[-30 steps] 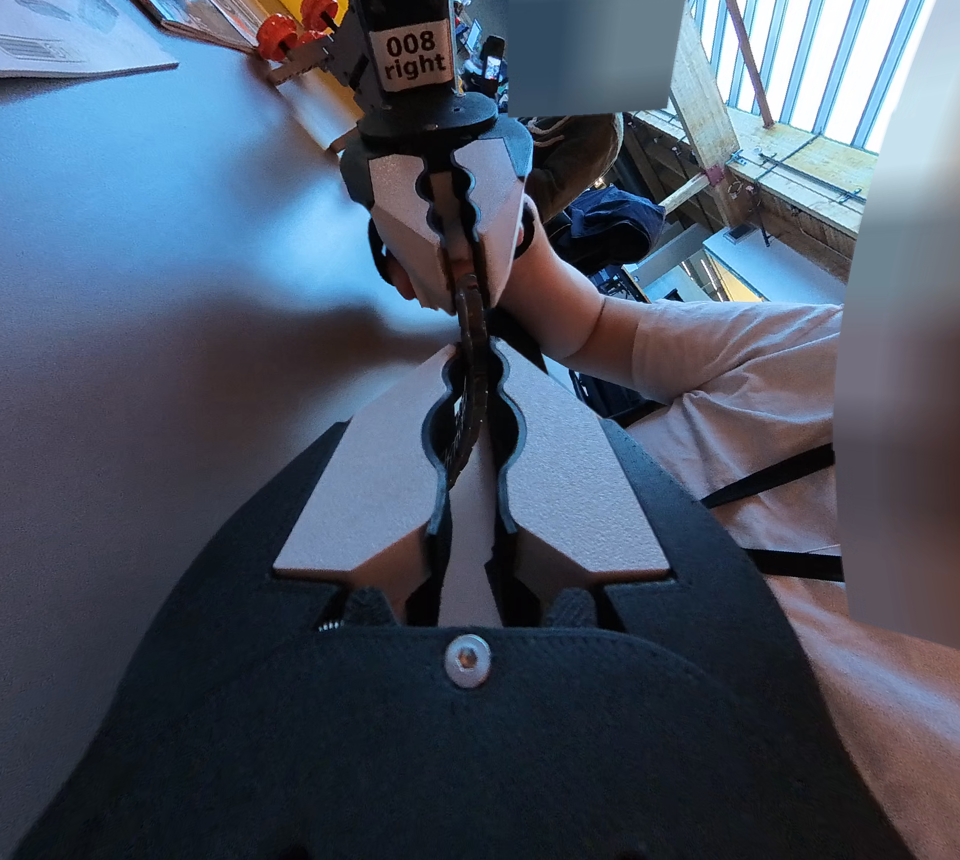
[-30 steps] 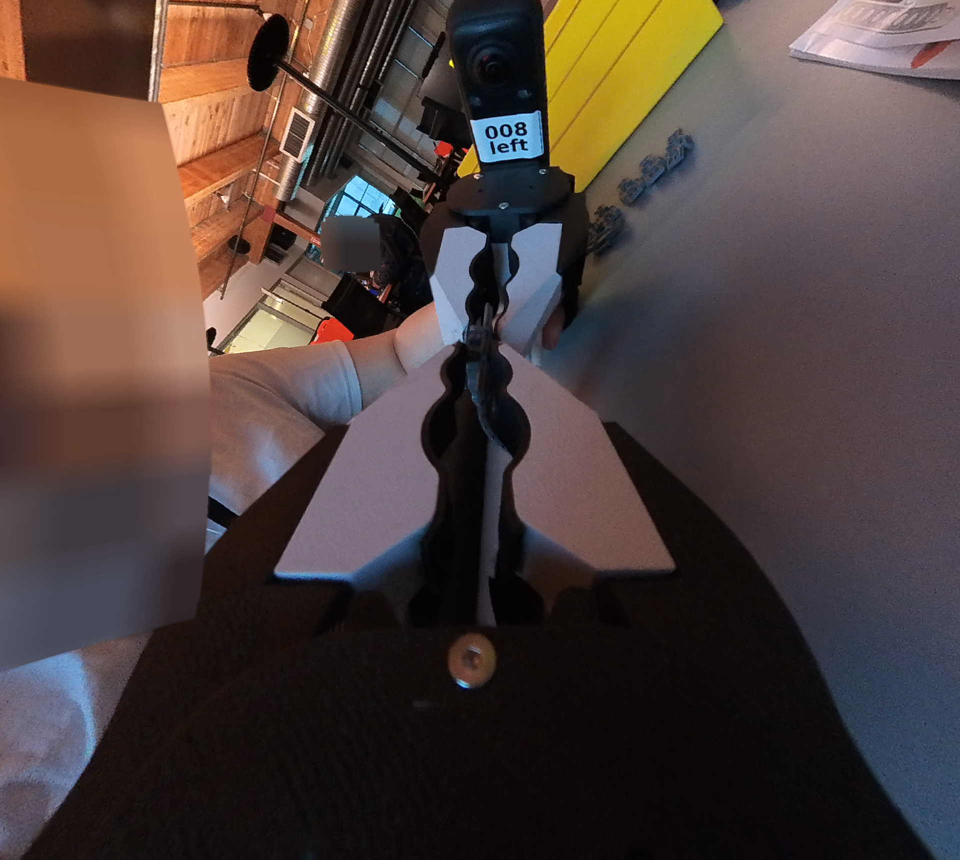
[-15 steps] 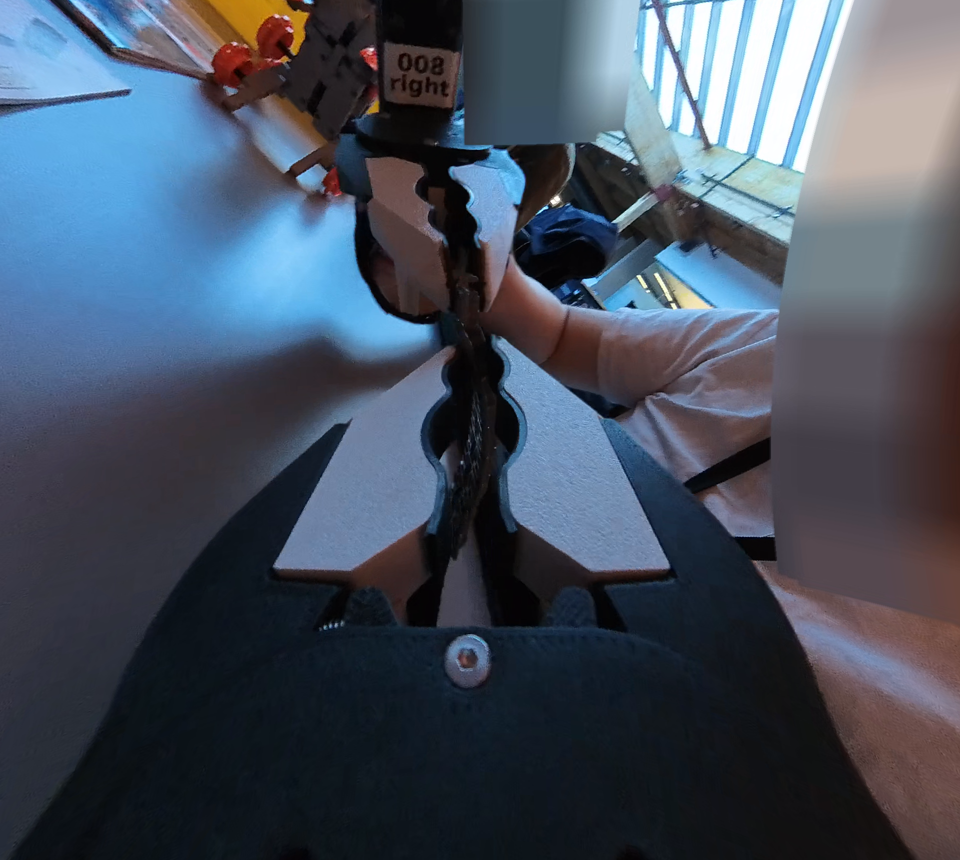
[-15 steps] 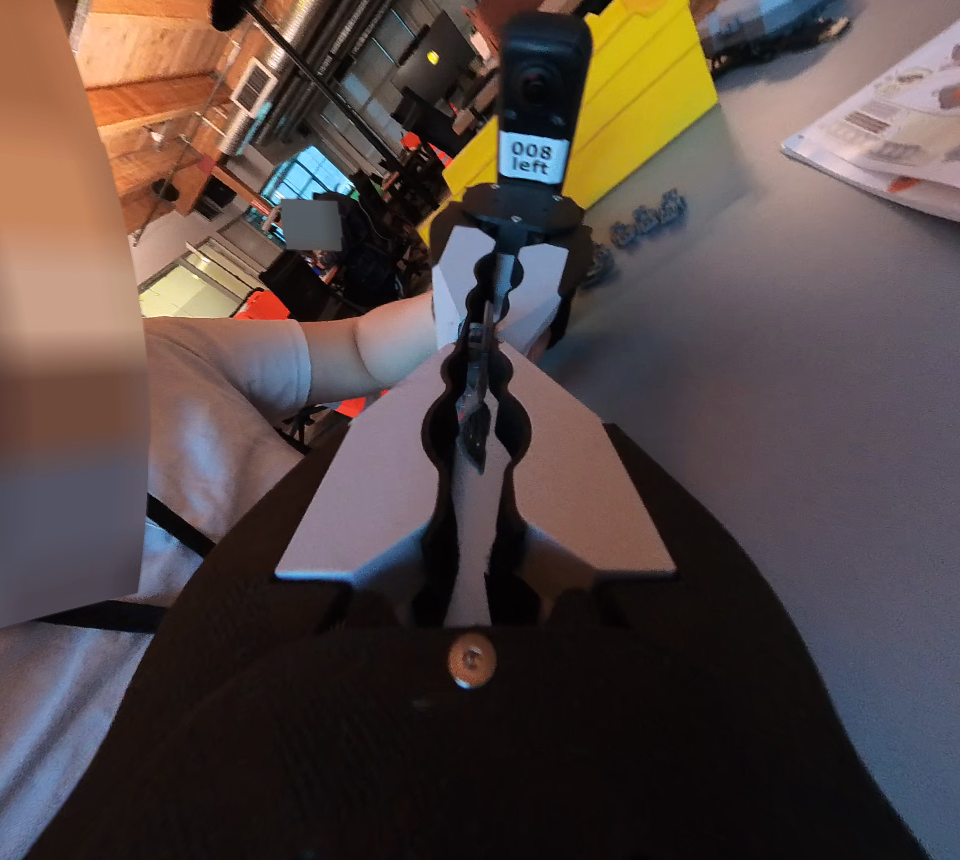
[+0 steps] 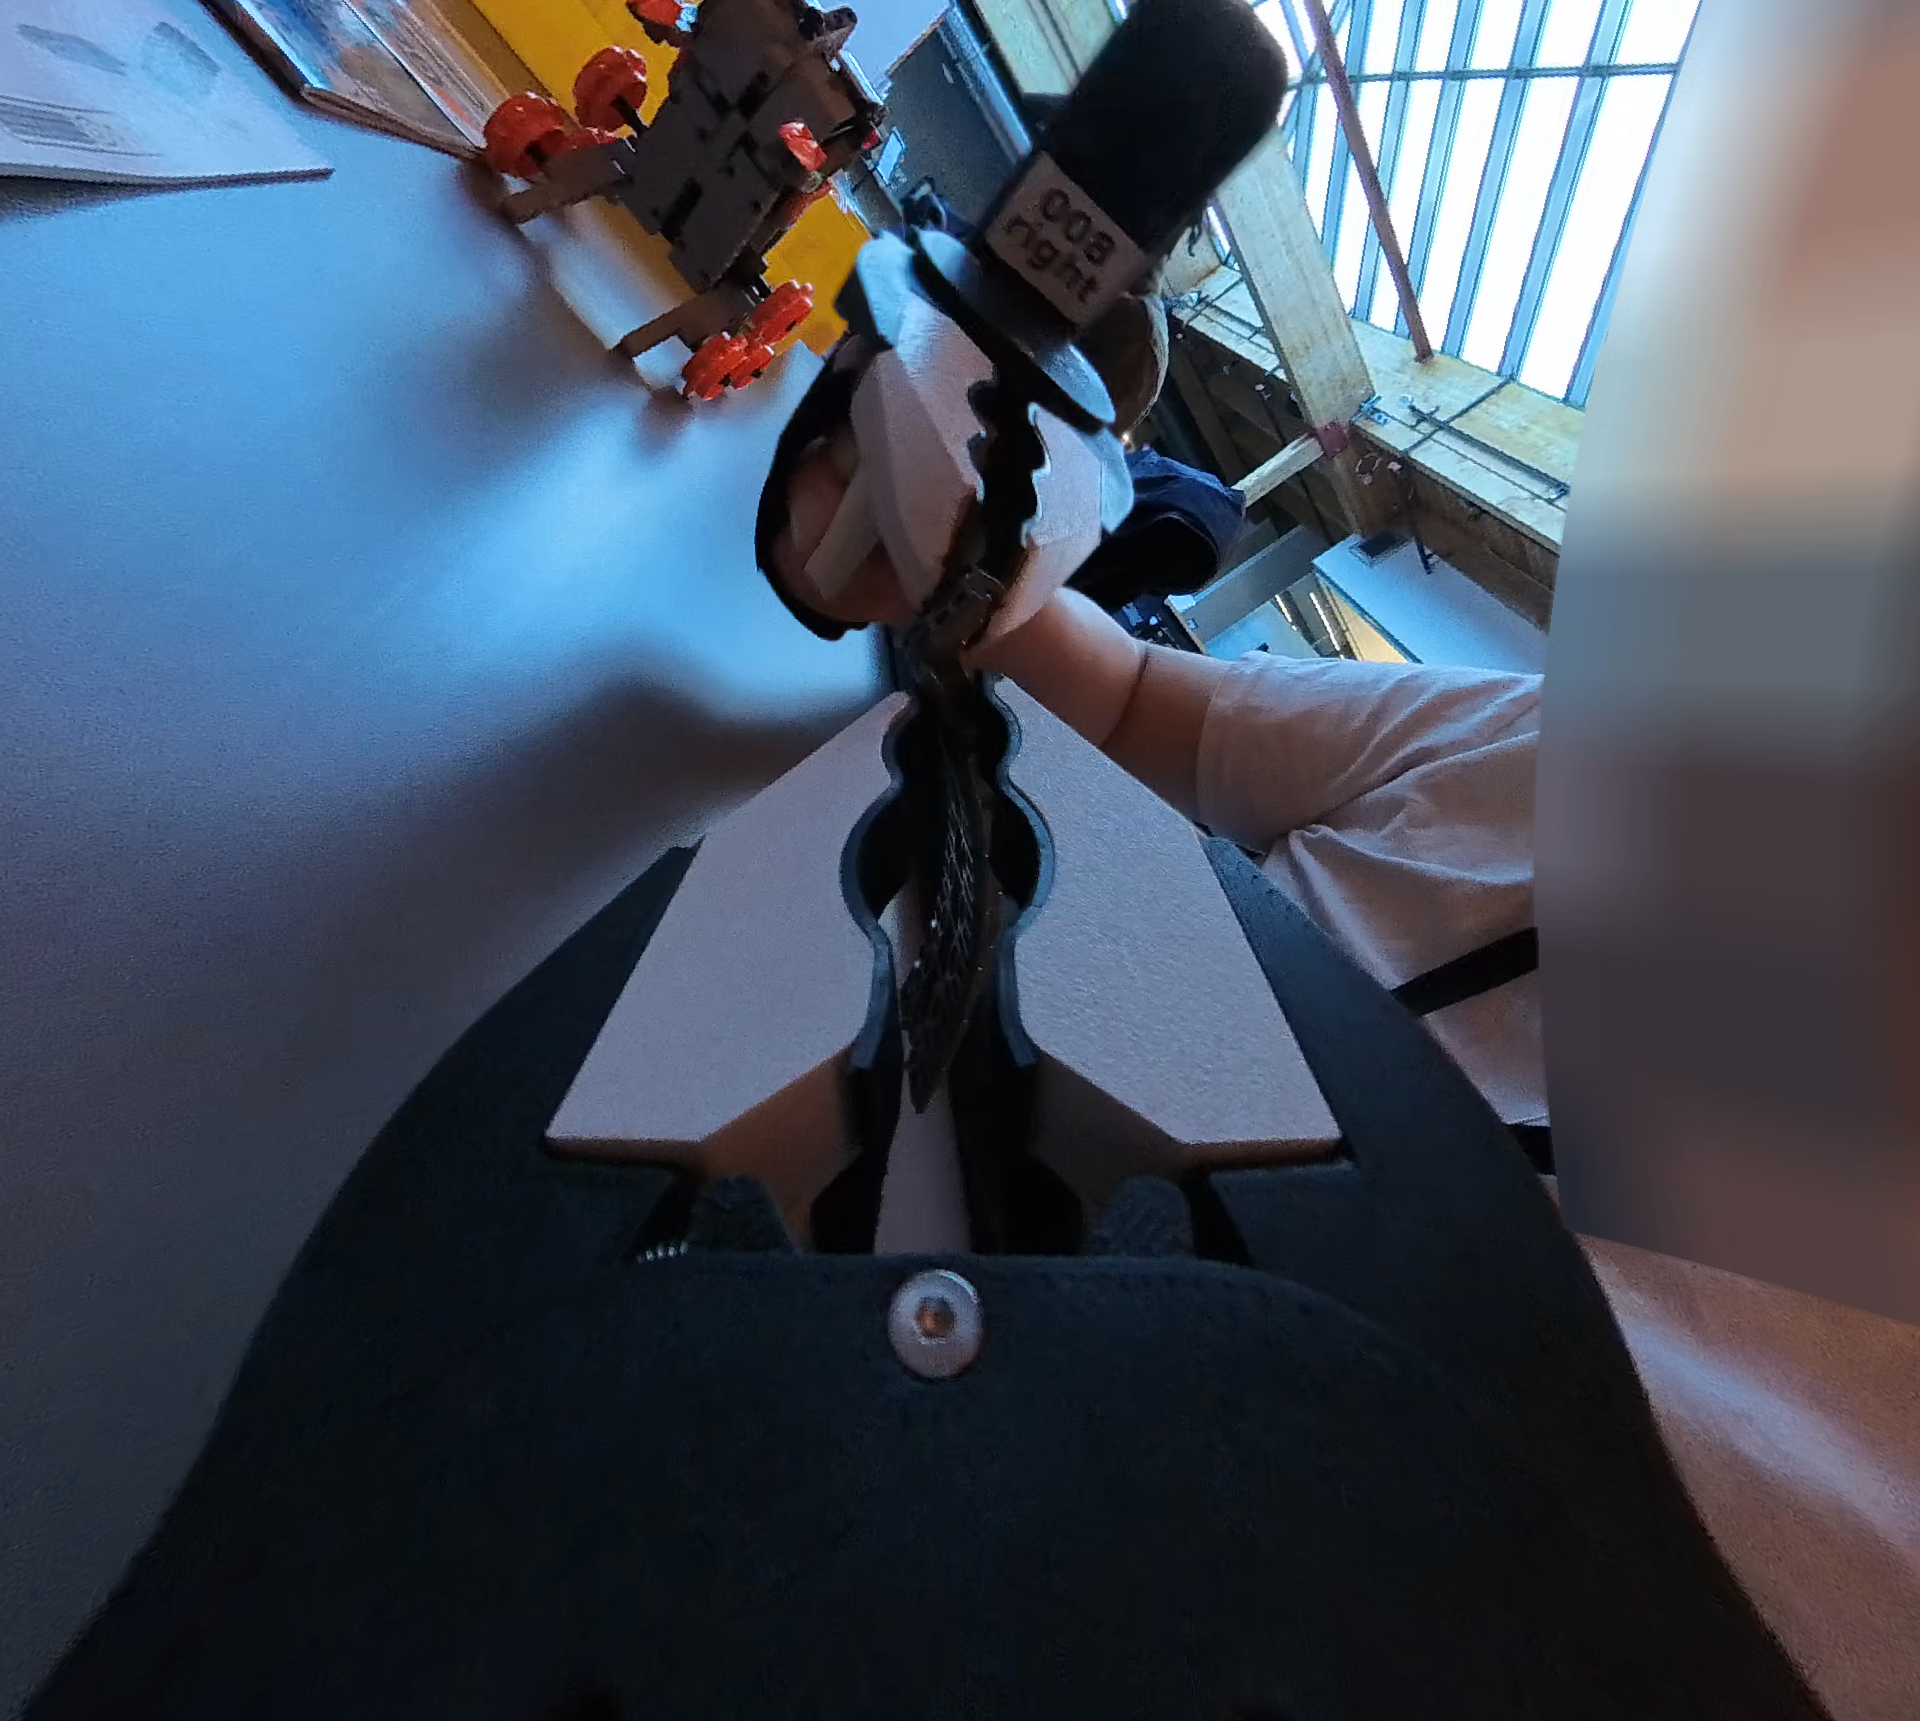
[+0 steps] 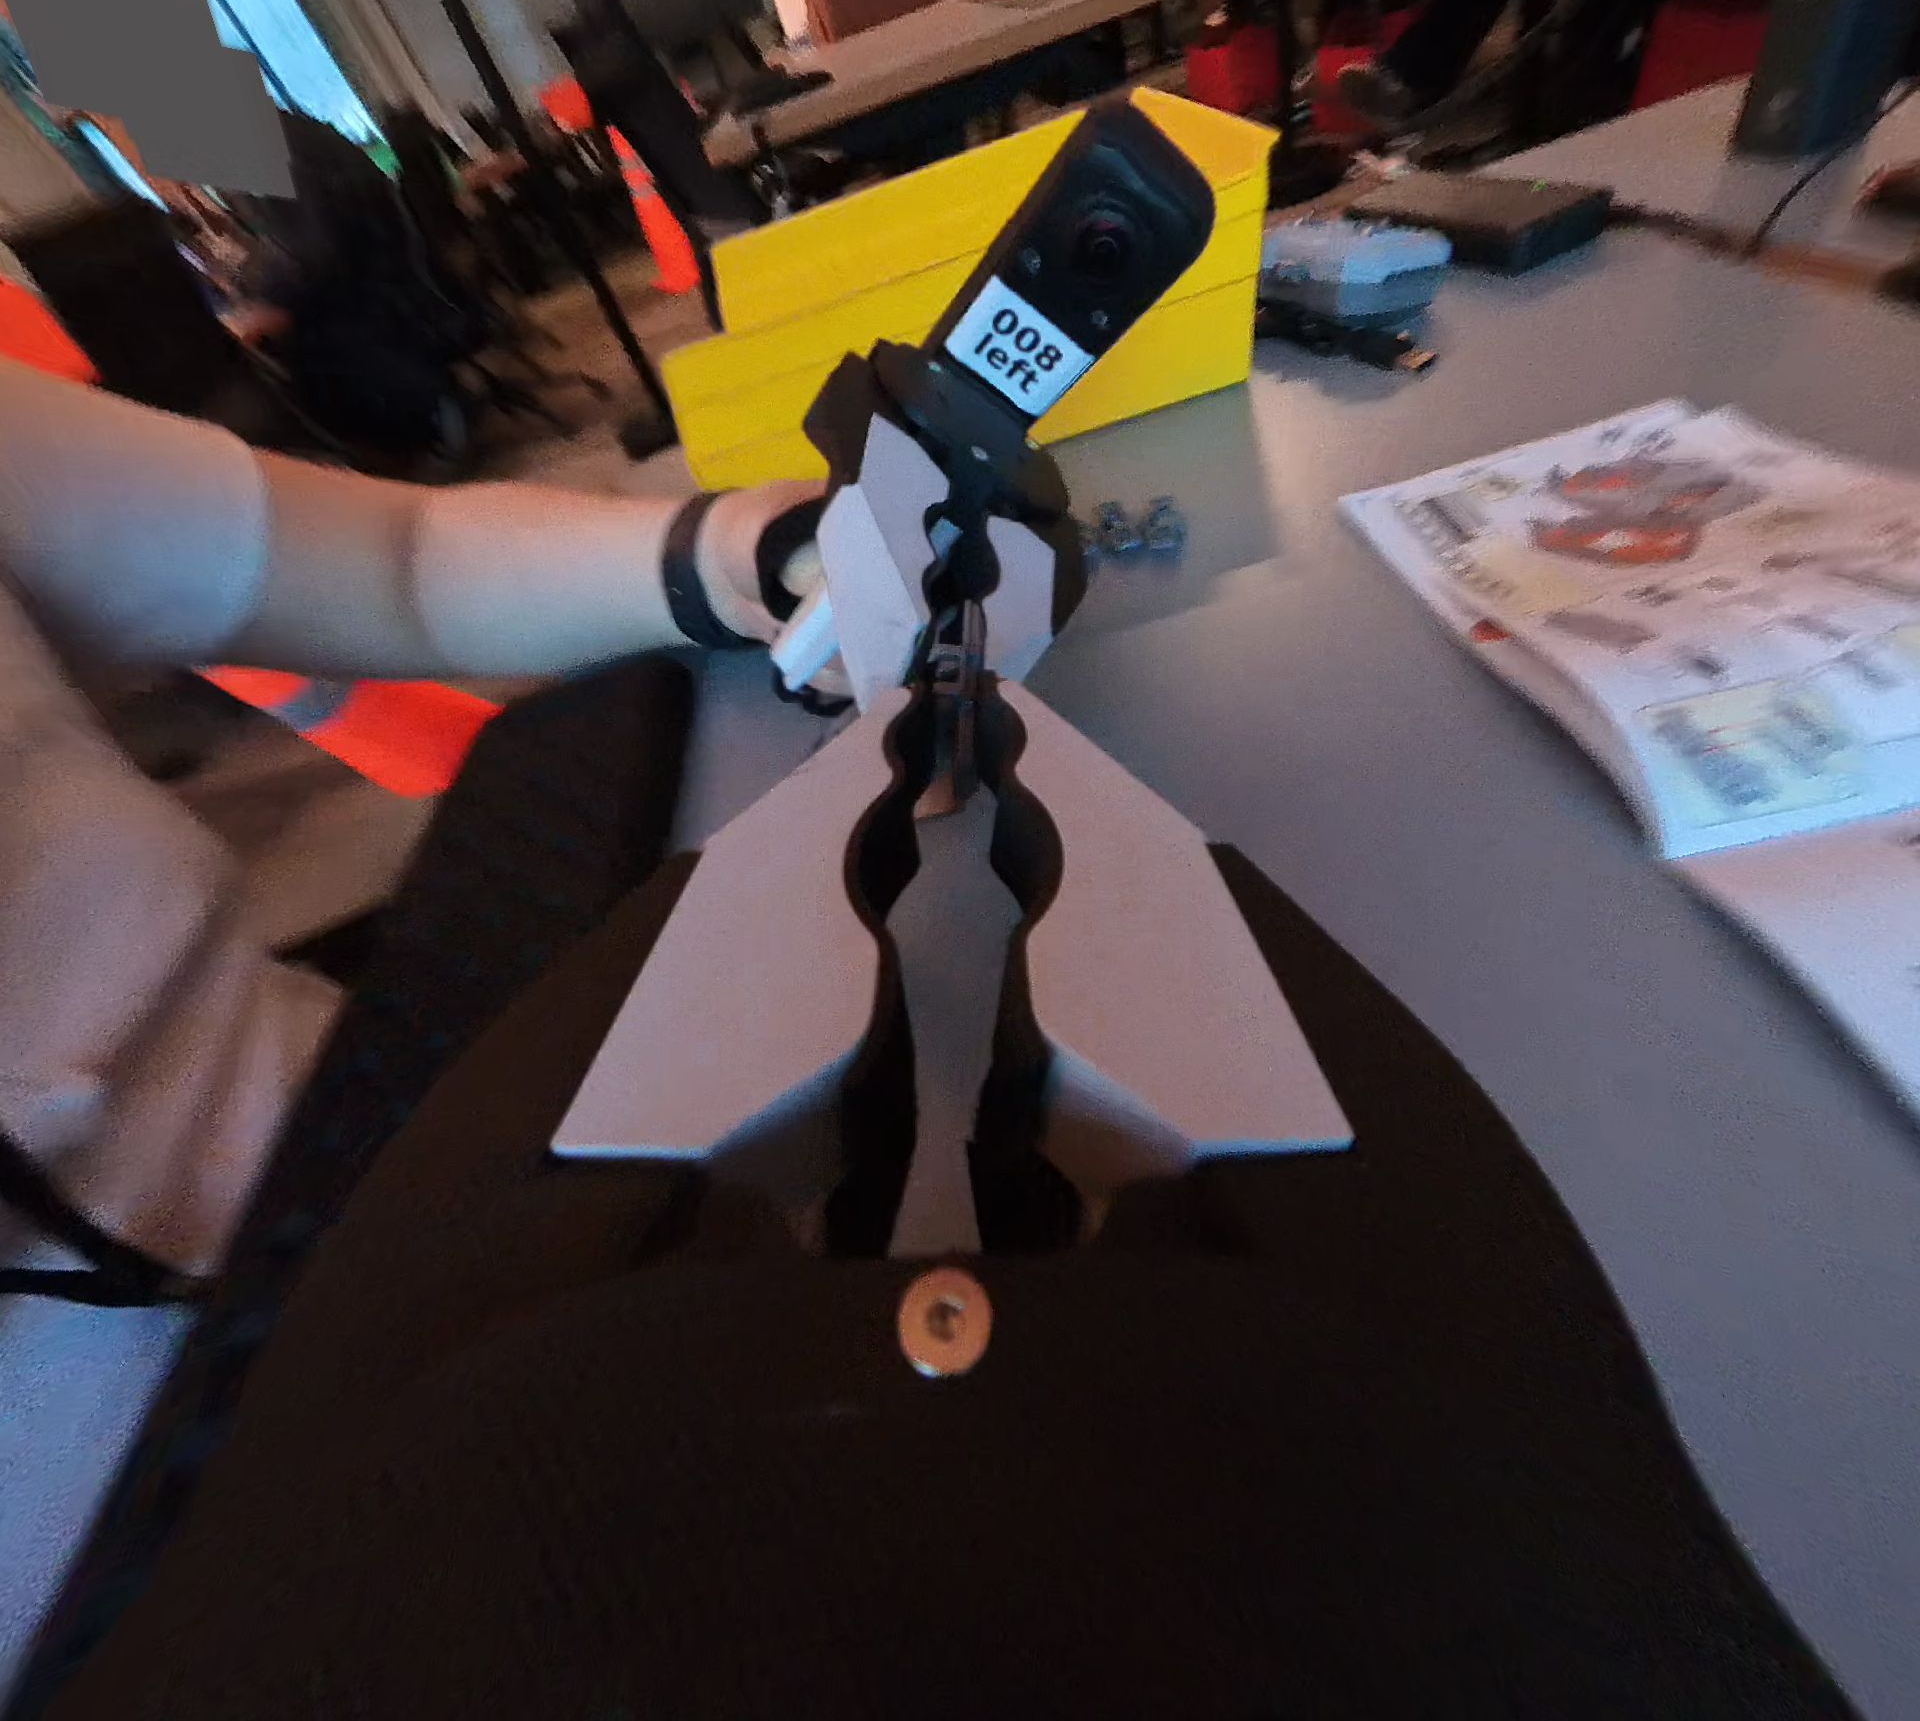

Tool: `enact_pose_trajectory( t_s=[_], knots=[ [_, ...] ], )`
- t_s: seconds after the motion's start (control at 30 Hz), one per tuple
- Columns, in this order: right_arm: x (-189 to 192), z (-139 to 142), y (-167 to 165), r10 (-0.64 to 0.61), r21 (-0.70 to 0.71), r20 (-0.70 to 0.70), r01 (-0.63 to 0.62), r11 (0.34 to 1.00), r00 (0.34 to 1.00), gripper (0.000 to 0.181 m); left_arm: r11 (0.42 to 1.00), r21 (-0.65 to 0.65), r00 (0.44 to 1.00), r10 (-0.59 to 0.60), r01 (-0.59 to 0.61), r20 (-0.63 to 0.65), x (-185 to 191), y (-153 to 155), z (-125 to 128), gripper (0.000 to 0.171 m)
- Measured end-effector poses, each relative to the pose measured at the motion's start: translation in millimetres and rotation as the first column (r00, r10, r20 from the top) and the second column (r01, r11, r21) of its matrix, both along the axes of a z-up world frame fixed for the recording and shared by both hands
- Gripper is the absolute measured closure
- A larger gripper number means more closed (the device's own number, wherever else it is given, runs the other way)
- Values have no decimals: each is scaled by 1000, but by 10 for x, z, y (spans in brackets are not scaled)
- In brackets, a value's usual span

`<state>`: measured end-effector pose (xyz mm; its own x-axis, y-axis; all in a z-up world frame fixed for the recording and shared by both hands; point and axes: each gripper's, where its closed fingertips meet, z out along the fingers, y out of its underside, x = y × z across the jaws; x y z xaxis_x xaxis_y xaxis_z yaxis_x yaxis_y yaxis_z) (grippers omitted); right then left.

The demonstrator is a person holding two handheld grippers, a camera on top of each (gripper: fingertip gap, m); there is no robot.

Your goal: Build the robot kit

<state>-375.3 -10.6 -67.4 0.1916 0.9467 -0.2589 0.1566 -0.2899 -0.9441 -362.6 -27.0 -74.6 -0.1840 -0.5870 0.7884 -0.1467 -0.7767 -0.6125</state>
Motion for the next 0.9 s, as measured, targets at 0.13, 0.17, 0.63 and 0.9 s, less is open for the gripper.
enact_pose_trajectory(
  t_s=[0.13,0.17,0.63,0.9],
  knots=[
    [-9,7,22,-58,185,67,45,982,996,175,1000,-27,1000,15,-15,4,-4,31,9,165],
    [-14,1,31,-59,133,56,51,990,997,175,1000,-23,1000,16,-16,3,-10,34,8,165],
    [232,179,286,-128,-500,-354,-72,863,926,170,994,91,995,44,-52,86,-81,44,229,166],
    [0,170,26,13,-501,-378,-217,838,926,161,984,154,996,80,-84,28,-159,127,193,166]
  ],
)
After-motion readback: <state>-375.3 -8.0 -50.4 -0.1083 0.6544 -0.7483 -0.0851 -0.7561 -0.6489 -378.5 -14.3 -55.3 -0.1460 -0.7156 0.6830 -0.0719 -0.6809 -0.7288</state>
